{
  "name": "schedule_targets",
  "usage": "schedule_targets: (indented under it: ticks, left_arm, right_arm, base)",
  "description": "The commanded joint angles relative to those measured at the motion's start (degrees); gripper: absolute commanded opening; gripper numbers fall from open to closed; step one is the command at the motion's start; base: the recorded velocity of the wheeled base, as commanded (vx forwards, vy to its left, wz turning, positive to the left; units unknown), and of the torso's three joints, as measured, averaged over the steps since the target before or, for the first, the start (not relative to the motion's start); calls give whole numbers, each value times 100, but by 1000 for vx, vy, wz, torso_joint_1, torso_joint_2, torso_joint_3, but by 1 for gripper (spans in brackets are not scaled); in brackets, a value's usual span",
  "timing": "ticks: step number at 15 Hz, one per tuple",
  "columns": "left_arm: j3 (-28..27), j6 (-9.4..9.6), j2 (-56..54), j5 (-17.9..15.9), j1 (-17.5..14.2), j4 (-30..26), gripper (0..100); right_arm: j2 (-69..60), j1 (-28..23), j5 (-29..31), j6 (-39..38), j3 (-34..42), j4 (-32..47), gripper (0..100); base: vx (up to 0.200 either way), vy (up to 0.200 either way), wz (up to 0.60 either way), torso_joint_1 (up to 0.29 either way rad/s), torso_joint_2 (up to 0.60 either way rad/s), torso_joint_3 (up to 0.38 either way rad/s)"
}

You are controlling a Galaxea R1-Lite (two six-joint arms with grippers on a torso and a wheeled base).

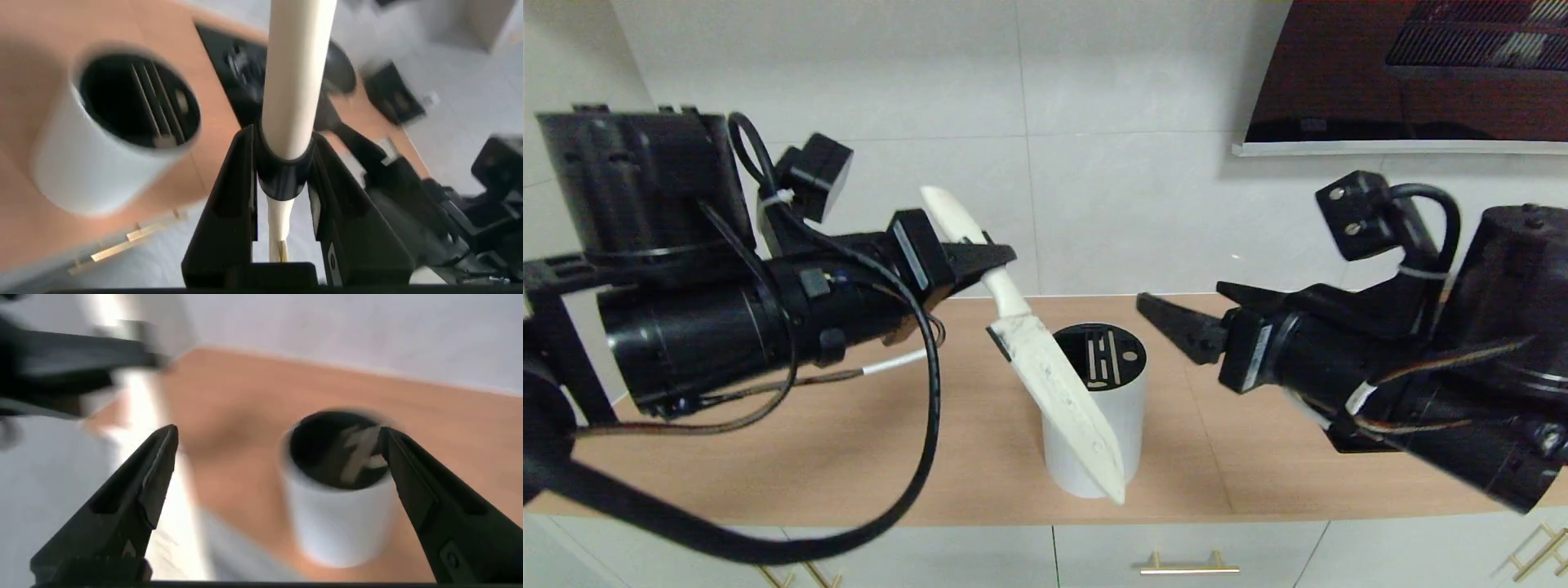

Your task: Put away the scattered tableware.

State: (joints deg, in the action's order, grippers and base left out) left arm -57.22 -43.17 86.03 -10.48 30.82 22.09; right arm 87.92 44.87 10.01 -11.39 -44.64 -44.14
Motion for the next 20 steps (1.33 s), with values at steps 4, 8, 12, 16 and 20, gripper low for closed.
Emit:
schedule_targets:
  ticks: [4,8,12,16,20]
  left_arm:
    - [-1678,265,81,380,-173,-864,0]
    - [-1722,783,564,1418,100,-653,0]
    - [-1722,1627,1109,2841,662,-73,0]
    - [-1467,2278,1320,3703,882,507,0]
    - [-1089,3165,1592,4309,1023,1729,0]
  right_arm:
    - [-644,-981,-456,-48,-220,459,100]
    - [-557,-981,-465,-39,-168,468,100]
    - [-486,-981,-474,-39,-132,468,100]
    - [-407,-981,-465,-39,-115,468,100]
    - [-354,-981,-474,-30,-80,459,100]
  base:
    - [0,0,0,0,0,0]
    - [0,0,0,0,0,0]
    - [0,0,0,0,0,0]
    - [0,0,0,0,0,0]
    - [0,0,0,0,0,0]
